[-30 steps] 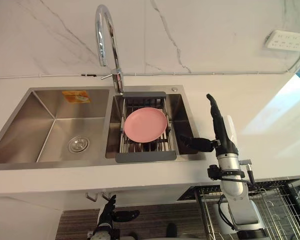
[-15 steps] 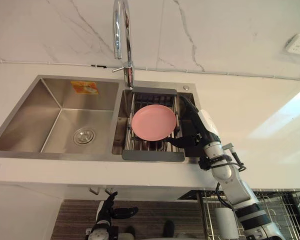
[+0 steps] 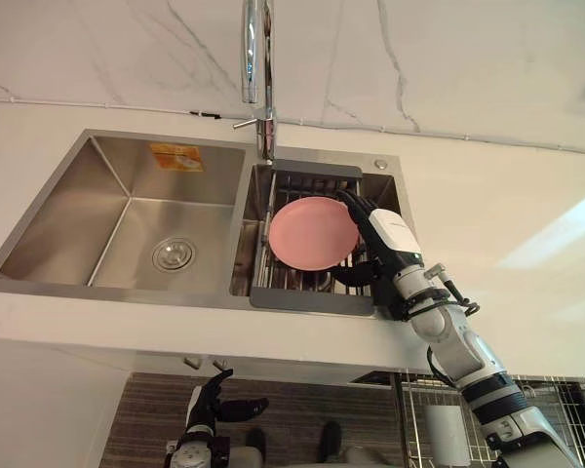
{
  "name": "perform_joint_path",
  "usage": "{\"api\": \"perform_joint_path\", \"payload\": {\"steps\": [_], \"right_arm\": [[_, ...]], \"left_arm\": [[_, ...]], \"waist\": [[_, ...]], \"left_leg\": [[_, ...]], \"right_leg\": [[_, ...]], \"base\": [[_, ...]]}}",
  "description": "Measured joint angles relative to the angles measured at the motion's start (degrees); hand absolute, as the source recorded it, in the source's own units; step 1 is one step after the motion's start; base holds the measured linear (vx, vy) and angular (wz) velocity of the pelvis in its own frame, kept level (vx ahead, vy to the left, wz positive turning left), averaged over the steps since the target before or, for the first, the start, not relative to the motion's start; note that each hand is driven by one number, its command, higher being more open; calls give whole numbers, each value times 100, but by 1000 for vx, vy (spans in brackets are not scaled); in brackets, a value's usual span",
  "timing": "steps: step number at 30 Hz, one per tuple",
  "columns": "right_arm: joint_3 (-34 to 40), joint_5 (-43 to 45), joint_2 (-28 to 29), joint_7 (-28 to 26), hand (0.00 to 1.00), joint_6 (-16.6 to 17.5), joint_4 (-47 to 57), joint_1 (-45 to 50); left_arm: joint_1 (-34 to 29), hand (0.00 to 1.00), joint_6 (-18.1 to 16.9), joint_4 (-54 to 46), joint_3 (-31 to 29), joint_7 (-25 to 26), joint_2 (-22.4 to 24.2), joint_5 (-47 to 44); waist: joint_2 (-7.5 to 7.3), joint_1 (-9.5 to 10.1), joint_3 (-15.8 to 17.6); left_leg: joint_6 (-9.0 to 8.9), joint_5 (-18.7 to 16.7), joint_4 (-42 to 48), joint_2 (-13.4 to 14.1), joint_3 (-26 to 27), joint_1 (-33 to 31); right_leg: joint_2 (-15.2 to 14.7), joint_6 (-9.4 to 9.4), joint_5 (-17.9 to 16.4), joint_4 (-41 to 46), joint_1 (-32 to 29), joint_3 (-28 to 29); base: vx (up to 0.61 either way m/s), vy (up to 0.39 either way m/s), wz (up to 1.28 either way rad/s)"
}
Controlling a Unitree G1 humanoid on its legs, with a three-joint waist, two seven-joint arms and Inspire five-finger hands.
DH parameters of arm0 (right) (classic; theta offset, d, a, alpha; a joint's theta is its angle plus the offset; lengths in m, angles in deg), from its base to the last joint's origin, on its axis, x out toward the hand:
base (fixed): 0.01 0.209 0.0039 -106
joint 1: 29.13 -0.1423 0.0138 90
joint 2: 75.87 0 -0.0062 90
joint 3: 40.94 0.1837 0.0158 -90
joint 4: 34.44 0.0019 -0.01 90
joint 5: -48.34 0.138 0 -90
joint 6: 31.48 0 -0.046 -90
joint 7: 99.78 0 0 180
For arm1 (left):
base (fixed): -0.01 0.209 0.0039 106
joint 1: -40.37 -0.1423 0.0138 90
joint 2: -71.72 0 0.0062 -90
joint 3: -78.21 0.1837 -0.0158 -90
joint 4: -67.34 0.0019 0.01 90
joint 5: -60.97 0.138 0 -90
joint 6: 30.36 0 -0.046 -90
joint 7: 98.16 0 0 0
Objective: Walk over to the sink, pick up the cup, carry it to the dishwasher, place the cup inside the dishwasher, then close the dishwasher door
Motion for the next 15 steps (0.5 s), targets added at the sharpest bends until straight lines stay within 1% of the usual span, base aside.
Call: {"api": "perform_joint_path", "payload": {"steps": [2,5,10,15], "right_arm": [[-101,-146,-42,62,100,-45,-20,-151],[-120,-349,-87,155,100,-82,-27,-369],[-111,-578,-124,356,100,-138,-189,-570],[-106,-840,-137,513,100,-229,-216,-701]], "left_arm": [[11,100,-54,-41,2,8,1,-3],[12,100,-71,-146,4,44,-1,-18],[27,100,-90,-187,7,116,-5,-76],[58,100,-89,-177,12,130,-3,-108]], "waist": [[6,3,77],[11,15,207],[16,22,306],[39,28,339]], "left_leg": [[7,4,14,5,0,-93],[13,8,132,8,-2,-162],[15,9,208,5,-7,-255],[15,9,279,7,4,-395]], "right_leg": [[-5,-10,-22,76,-127,-5],[-19,-18,-30,152,-163,-16],[-44,-23,-52,196,-190,-109],[-72,-40,-104,361,-361,-127]], "base": [[-46,-12,0],[-32,-11,3],[-34,-8,9],[-46,-10,4]]}}
